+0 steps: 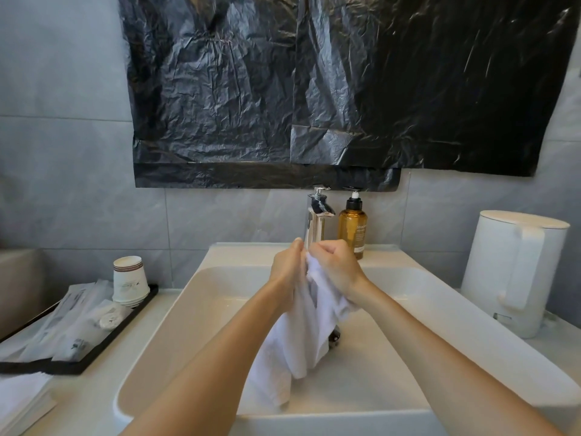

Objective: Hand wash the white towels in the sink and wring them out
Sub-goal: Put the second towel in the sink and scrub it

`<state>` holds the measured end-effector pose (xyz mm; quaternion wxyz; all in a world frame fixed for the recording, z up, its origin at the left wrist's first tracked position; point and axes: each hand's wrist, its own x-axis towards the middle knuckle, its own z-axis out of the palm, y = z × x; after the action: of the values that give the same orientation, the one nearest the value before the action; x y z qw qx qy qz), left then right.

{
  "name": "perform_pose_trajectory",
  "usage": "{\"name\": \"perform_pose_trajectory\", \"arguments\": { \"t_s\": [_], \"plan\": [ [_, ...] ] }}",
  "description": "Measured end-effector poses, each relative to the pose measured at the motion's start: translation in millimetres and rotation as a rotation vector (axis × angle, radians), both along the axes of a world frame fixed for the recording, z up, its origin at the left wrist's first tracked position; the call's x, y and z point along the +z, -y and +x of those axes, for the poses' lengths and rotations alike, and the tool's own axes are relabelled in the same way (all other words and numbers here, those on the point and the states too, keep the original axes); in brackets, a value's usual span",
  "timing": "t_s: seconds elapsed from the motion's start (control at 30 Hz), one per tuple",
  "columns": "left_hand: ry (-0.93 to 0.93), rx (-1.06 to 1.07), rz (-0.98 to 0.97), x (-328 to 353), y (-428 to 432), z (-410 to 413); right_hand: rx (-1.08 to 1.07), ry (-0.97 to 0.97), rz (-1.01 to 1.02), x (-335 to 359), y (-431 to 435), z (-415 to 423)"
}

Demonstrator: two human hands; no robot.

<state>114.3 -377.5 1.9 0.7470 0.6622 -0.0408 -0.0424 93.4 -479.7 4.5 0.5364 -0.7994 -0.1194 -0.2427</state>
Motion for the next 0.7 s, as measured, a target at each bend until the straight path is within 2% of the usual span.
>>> {"name": "perform_pose_trajectory", "arguments": {
  "t_s": [0.03,0.13,0.17,0.2,0.3,0.37,0.43,0.5,0.57,0.7],
  "plan": [
    [-0.014,-0.025,0.0,0,-2,-2,-0.084,-0.04,-0.049,3,5,1],
    [0.034,-0.109,0.025,0,-5,-1,-0.497,-0.093,-0.464,-2,27,3],
    [0.063,-0.13,0.042,0,-5,0,-0.547,-0.099,-0.532,-3,32,3],
    [0.077,-0.147,0.057,1,-4,-1,-0.509,-0.123,-0.511,-2,35,2],
    [0.135,-0.236,0.144,3,-4,0,-0.132,-0.289,-0.18,5,28,5],
    [0.161,-0.232,0.187,3,-7,3,-0.039,-0.392,-0.239,3,22,4],
    [0.168,-0.188,0.185,3,-9,8,-0.022,-0.397,-0.271,0,23,5],
    [0.201,-0.166,0.199,2,-11,14,-0.054,-0.264,-0.259,2,28,7],
    [0.229,-0.126,0.24,1,-13,15,-0.159,-0.05,-0.169,9,27,7],
    [0.31,-0.277,0.431,-9,-13,12,-0.308,0.318,0.181,22,29,1]
  ]
}}
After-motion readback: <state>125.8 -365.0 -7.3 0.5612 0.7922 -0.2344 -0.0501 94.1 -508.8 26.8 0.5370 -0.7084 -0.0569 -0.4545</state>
